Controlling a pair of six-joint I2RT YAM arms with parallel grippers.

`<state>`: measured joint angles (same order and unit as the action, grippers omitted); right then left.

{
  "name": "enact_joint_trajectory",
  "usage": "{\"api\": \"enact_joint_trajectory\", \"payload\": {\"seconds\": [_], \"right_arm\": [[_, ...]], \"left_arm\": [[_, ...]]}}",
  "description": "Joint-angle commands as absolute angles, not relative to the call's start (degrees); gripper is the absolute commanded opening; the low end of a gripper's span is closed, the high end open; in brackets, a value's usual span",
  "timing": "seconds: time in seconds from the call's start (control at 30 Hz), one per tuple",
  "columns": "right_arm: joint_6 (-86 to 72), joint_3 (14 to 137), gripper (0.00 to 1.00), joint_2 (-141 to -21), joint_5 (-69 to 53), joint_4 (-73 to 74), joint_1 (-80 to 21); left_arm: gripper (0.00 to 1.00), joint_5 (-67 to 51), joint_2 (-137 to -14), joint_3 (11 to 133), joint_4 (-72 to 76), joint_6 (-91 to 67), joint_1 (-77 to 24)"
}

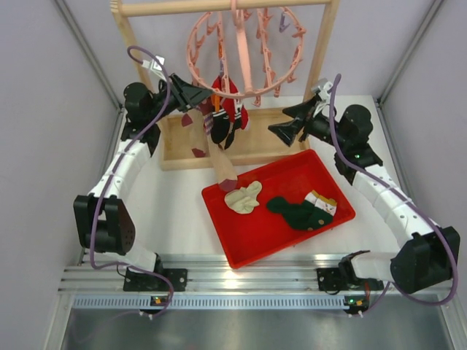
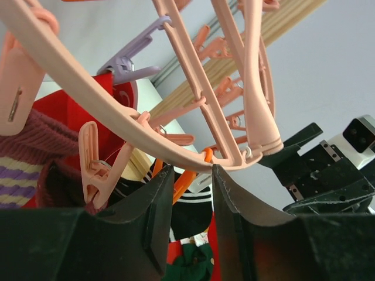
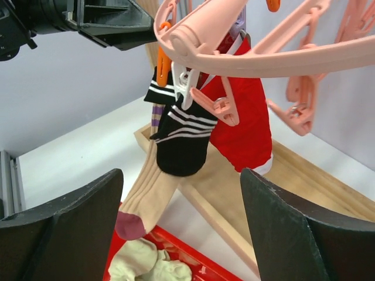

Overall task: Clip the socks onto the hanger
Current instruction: Clamp the sock onto the hanger.

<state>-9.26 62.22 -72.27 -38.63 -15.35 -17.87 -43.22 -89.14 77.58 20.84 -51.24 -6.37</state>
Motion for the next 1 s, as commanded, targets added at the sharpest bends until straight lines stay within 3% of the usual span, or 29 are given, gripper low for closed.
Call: {"api": "enact_joint_trajectory", "payload": {"seconds": [0.0, 0.3, 0.97], "right_arm": [[-10.19, 62.23, 0.81, -72.33, -38.49, -19.68, -16.35], [-8.88, 63.37, 0.81, -78.22, -39.99, -31.8, -16.35], [-11.61, 66.62, 0.76, -81.39, -43.95, -37.62, -20.13]], "left_arm": [[0.38, -41.31, -89.12, 81.56, 23.38, -49.66, -5.28], [0.4, -42.01, -90.35, 83.41, 23.82, -49.83, -4.31], [0.41, -43.86, -89.21, 81.83, 24.08, -50.89, -4.22]]}}
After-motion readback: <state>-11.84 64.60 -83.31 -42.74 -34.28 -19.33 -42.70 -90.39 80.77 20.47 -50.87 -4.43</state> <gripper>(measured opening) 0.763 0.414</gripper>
